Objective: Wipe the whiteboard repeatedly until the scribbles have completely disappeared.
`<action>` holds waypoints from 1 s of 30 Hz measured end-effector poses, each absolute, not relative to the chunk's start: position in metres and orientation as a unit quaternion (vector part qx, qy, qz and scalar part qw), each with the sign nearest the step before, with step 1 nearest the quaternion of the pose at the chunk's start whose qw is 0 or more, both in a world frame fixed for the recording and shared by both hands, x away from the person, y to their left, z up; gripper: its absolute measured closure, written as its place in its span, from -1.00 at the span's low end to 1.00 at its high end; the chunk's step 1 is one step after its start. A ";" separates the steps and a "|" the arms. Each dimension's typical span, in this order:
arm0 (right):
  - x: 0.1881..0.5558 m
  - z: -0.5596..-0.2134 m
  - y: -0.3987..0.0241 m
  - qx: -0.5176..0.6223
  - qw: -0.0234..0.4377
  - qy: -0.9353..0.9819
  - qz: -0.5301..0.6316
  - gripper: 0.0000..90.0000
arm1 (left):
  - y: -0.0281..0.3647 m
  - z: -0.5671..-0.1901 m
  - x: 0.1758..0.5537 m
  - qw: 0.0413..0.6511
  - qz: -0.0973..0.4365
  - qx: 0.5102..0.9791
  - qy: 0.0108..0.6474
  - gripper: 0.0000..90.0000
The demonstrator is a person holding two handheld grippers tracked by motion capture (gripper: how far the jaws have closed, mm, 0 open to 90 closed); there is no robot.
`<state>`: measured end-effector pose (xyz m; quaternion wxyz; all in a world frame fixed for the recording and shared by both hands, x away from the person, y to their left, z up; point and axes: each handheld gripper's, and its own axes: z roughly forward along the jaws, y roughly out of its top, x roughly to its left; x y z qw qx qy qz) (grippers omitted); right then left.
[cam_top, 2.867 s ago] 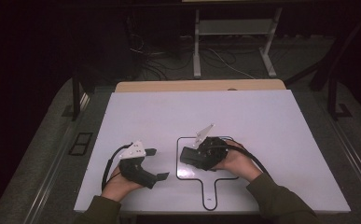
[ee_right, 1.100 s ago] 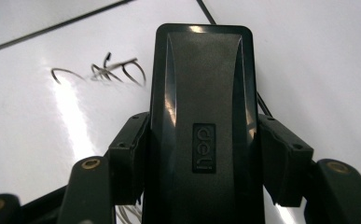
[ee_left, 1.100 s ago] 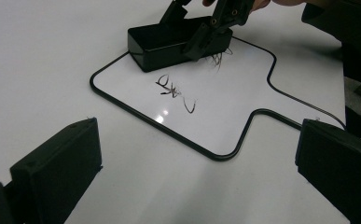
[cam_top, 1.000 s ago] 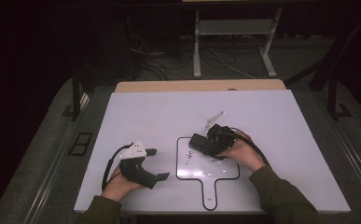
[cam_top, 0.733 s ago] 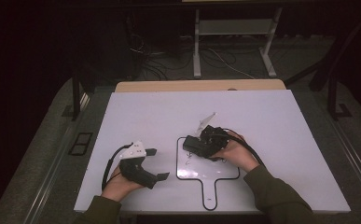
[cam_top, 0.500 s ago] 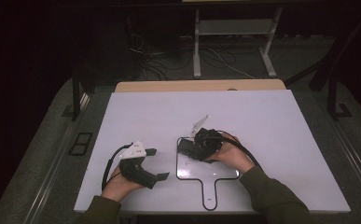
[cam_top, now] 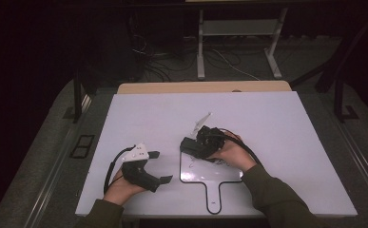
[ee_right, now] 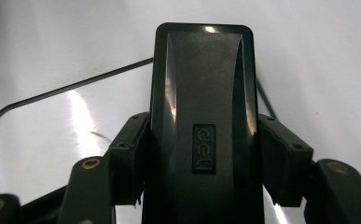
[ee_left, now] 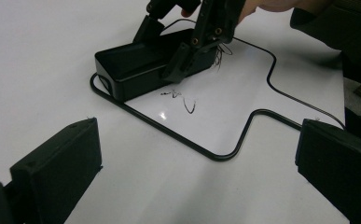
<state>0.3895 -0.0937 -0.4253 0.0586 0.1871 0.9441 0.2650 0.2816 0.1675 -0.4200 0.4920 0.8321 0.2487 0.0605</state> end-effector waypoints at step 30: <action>0.379 -0.424 -0.078 0.156 0.046 0.953 0.256 -0.14 | 0.168 -0.420 0.282 0.493 0.061 0.832 0.248 -1.00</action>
